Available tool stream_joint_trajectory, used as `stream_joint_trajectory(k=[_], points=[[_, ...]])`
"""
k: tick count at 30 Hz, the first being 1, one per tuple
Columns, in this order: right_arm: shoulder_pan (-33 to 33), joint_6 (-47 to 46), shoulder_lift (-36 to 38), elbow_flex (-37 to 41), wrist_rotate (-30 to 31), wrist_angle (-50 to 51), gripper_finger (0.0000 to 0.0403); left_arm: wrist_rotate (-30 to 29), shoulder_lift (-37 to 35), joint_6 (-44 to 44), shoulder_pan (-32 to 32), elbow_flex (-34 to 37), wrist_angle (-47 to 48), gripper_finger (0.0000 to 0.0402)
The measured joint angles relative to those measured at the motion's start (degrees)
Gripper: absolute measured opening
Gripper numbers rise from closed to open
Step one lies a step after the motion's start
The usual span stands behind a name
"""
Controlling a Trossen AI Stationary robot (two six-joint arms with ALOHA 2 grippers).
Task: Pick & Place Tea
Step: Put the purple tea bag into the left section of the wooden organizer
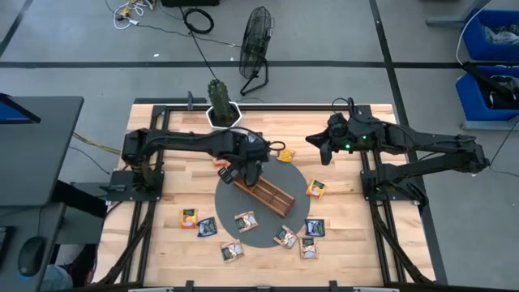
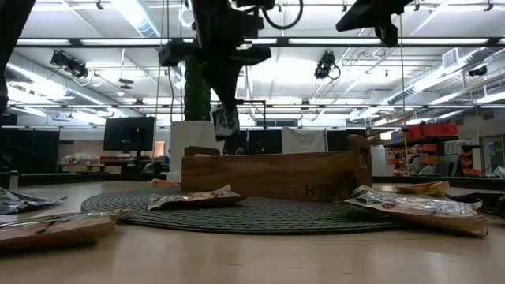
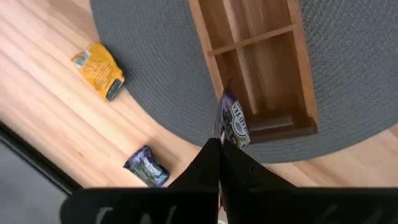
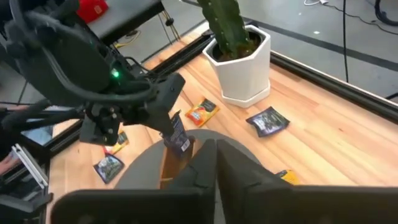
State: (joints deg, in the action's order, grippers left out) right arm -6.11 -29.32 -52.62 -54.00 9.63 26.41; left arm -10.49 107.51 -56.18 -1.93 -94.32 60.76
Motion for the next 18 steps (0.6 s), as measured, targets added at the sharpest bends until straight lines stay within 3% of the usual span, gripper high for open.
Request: stream_joint_trajectory(k=[18], points=[[0.1,-0.3,-3.3,0.1,-0.2,-0.5,0.0003,-2.9,4.8,1.5,2.6,0.0,-3.0,0.0002]])
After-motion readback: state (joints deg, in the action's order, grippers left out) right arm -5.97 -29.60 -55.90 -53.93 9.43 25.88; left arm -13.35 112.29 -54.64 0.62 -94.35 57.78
